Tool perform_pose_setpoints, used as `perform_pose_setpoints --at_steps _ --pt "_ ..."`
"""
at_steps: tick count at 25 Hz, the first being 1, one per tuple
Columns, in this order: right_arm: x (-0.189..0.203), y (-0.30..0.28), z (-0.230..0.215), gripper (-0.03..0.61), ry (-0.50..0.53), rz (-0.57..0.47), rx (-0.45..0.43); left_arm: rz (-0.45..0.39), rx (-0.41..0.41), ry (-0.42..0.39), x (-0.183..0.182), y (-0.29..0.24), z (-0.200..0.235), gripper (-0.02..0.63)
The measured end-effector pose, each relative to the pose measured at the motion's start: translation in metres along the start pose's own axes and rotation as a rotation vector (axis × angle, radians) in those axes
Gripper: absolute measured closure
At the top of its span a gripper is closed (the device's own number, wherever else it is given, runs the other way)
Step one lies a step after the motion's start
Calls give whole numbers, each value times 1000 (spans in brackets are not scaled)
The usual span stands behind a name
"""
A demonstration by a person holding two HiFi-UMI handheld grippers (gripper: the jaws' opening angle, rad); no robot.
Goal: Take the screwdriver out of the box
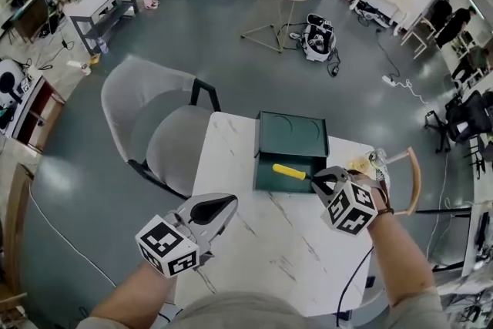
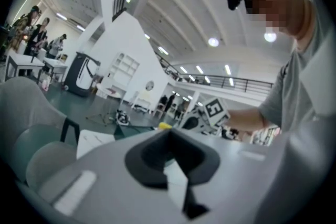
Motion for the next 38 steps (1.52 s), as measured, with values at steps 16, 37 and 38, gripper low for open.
perform_pose_setpoints --at_steps 16,37,38 --pt "-63 73 23 569 -99 -97 158 -90 33 -46 -52 57 -20 609" --pt "-18 202 73 569 -6 -328 213 -132 -27 -132 -33 18 -170 609" --pt "-13 208 78 569 1 -340 211 -133 -29 -137 -30 15 -182 609"
Point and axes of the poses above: the fingertips, and each gripper's own axes: y backward along the fingers, z to its left, x out of its underside, the point moved 1 cm from there along y, backward along the fingers, and after that the axes turned 13 degrees about -z, right-handed, at the moved point
